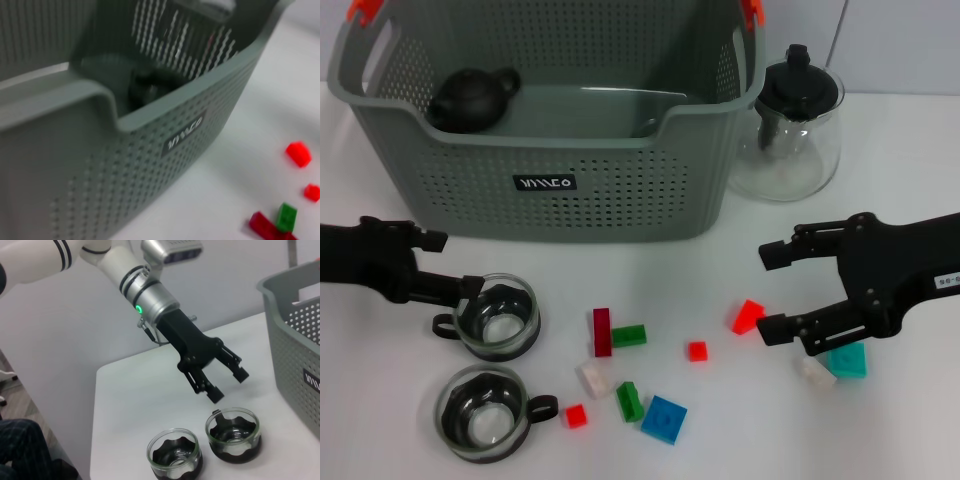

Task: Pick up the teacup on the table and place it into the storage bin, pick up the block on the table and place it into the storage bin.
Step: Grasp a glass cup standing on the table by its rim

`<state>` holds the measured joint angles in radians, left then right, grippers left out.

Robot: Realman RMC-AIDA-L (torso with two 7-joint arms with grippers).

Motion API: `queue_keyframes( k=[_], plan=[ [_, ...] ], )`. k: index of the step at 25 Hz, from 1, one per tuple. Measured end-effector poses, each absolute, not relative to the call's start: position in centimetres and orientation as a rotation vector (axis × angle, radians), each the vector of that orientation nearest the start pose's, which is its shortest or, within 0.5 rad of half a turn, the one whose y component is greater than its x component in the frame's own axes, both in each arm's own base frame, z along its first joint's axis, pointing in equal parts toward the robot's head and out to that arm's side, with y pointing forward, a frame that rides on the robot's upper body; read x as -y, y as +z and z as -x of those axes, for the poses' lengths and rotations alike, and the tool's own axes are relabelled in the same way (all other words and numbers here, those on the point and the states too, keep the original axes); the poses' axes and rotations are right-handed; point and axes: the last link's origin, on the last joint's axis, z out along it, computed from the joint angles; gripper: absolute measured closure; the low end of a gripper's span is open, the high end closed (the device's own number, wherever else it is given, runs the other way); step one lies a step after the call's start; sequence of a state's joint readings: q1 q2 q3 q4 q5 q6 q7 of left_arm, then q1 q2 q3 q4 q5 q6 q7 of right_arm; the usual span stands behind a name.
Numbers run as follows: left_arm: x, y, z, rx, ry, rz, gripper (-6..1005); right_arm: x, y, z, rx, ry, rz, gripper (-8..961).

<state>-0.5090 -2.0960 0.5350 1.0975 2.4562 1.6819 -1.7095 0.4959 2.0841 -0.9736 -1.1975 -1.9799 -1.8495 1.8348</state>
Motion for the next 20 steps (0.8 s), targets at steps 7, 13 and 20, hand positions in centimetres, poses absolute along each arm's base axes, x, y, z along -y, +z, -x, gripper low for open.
queue_keyframes(
  k=[7, 13, 20],
  plan=[
    [-34.6, 5.3, 26.7, 0.991, 0.171, 2.645, 82, -31.2, 3.7, -18.2, -0.556, 0.481, 3.076, 21],
    [-35.5, 3.6, 25.9, 0.970, 0.337, 2.606, 82, -31.3, 3.6, -18.1, -0.561, 0.482, 3.079, 22],
    [-36.2, 2.3, 25.5, 0.924, 0.428, 2.557, 82, -31.4, 3.7, -18.0, -0.555, 0.481, 3.078, 22]
  ],
)
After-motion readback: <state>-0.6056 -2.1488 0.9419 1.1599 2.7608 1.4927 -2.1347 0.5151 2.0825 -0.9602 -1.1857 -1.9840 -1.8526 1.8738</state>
